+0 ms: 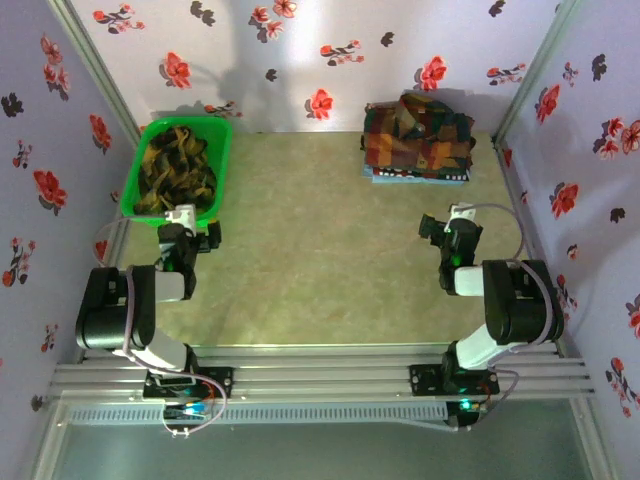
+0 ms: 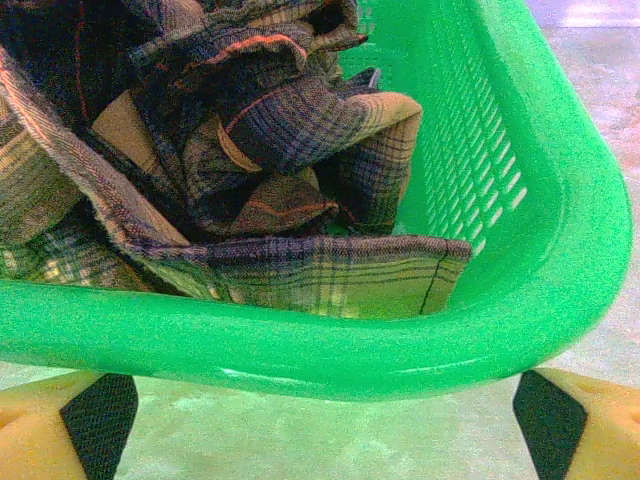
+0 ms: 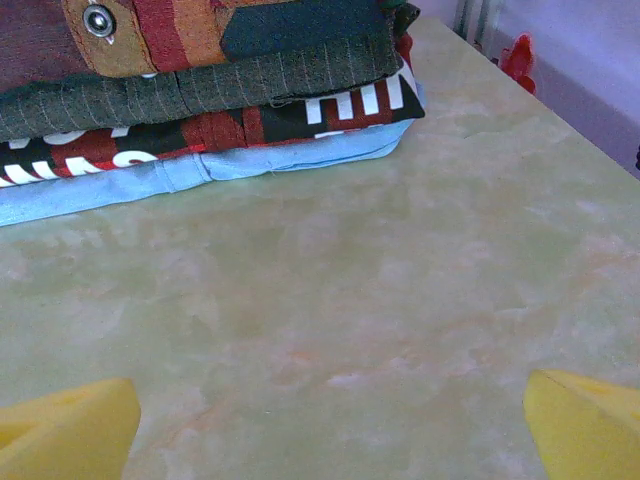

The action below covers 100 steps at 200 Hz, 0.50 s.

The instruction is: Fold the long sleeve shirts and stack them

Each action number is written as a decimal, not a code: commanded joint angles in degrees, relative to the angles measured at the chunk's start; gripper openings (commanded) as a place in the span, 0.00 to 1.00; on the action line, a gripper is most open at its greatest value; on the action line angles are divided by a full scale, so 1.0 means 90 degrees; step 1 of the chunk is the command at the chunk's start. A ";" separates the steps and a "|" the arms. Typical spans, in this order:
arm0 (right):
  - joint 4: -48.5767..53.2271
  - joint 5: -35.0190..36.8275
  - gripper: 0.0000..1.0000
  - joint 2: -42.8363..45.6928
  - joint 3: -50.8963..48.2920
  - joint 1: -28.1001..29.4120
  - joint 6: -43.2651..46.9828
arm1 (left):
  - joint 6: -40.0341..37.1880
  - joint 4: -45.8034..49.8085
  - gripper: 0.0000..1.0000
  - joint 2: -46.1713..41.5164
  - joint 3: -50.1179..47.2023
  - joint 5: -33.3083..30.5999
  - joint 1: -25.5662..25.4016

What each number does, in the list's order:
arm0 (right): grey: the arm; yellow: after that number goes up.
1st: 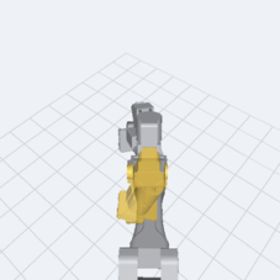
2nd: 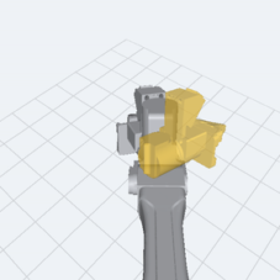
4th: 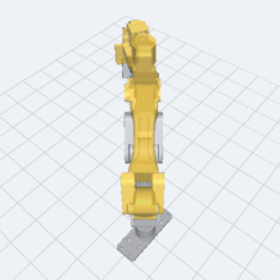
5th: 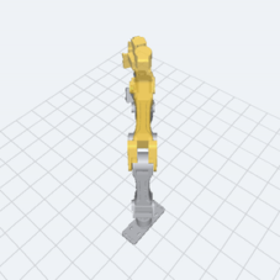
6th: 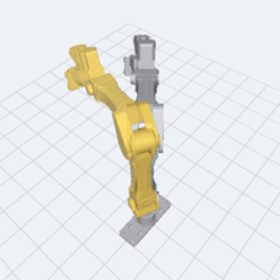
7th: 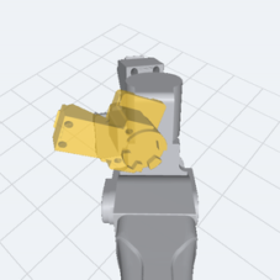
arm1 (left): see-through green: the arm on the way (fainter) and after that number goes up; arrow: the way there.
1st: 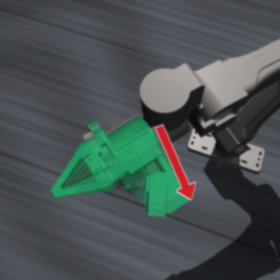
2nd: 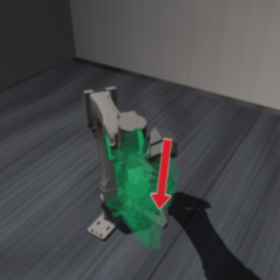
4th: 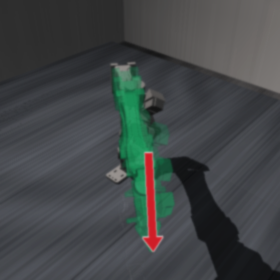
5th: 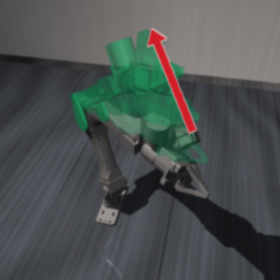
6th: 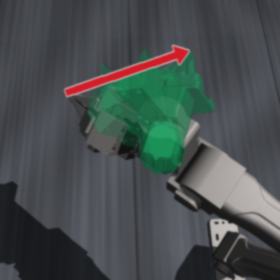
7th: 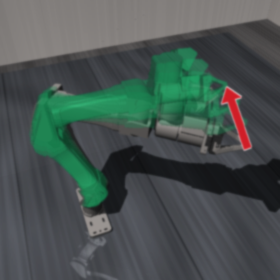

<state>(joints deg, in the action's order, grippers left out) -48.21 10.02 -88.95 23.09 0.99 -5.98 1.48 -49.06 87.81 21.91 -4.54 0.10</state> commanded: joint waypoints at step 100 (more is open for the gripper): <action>-0.0185 -0.0118 0.99 -0.0030 -0.0054 -0.0037 0.0098 | -0.0110 -0.0106 1.00 0.0067 0.0114 -0.0147 -0.0002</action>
<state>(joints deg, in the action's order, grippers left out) -48.21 9.17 -88.95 23.09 0.99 -5.98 1.48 -49.06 87.81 21.91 -4.54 0.10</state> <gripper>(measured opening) 0.993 0.997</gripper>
